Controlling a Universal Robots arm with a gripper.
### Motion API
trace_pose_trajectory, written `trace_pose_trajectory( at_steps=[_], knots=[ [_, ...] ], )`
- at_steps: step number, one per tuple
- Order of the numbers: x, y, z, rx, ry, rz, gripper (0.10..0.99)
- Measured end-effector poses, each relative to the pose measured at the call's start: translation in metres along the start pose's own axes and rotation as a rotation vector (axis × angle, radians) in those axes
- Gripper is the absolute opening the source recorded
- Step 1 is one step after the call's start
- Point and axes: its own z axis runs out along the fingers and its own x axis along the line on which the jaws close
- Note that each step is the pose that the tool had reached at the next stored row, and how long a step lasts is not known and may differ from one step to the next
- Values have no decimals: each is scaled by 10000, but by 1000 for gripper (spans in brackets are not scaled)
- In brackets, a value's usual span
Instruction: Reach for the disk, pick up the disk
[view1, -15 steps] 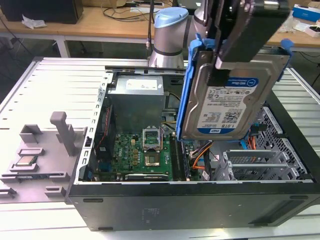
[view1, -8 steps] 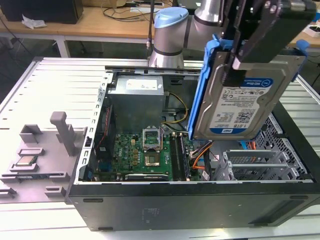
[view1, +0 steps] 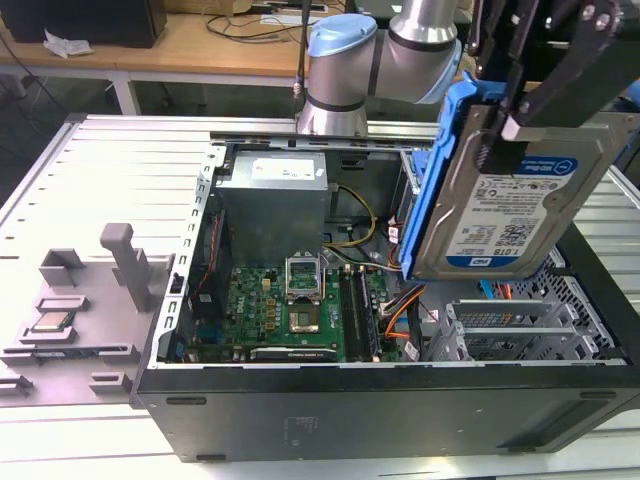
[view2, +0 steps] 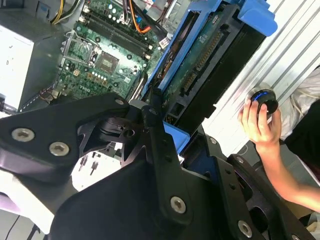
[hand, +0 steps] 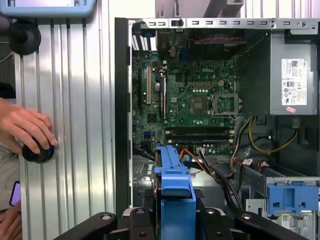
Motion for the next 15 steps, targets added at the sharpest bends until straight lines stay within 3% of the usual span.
trace_pose_trajectory(
  at_steps=[7, 15],
  knots=[
    [-5, -160, 16, -14, 2, -1, 369],
    [-9, -226, 145, -60, 2, -1, 369]
  ],
)
